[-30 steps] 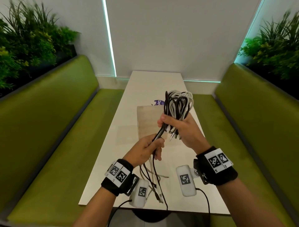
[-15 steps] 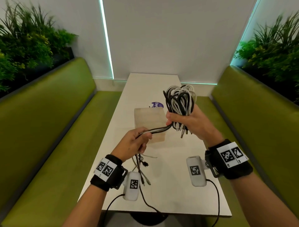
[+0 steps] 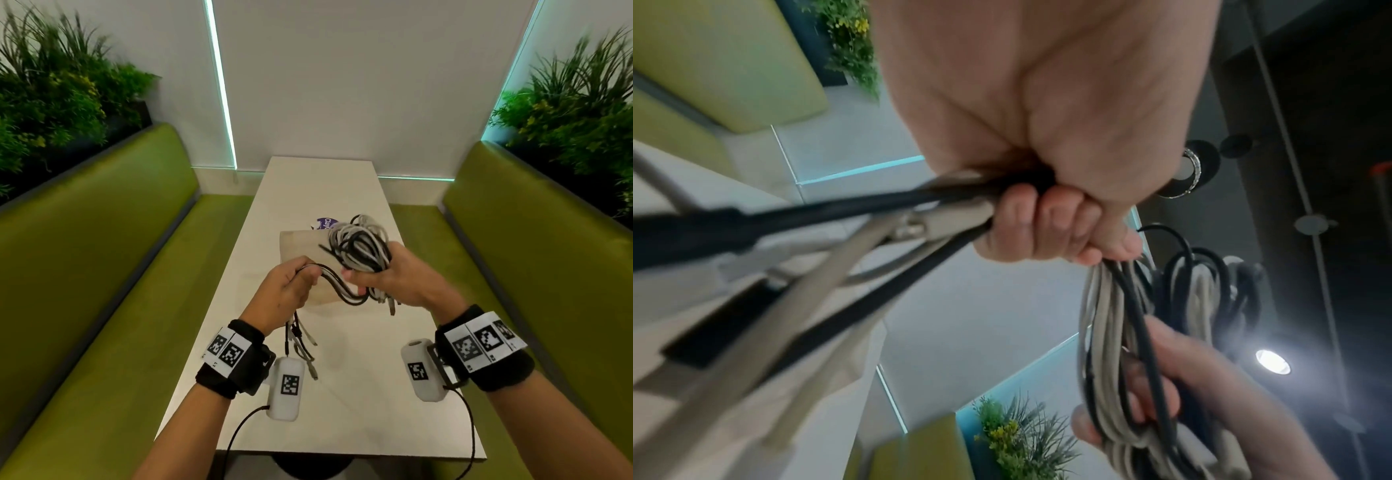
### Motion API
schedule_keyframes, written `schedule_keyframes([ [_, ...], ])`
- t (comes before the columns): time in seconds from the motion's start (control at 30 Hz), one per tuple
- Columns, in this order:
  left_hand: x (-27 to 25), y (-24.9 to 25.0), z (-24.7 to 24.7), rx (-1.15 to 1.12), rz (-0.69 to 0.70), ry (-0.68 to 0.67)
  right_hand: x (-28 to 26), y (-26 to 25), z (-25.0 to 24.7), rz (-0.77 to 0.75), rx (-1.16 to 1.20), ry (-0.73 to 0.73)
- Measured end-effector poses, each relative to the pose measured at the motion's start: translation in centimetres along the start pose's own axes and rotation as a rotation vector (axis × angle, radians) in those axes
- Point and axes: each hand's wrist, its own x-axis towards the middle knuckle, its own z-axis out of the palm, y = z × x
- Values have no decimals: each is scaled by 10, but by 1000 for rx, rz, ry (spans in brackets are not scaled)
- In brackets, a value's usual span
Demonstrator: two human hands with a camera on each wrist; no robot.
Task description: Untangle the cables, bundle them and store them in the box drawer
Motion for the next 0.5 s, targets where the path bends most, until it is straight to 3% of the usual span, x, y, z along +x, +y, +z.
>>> schedule_keyframes([
  [0.13,4,0,12,-105,-14,14,-1,4,13,62,55,-65],
  [0.33,6,17,27,-248,-26,-1,0,10,25,63,117,-30],
  [0.5,4,20,22,-110,-76,-65,-1,13,17,82,162,-48],
])
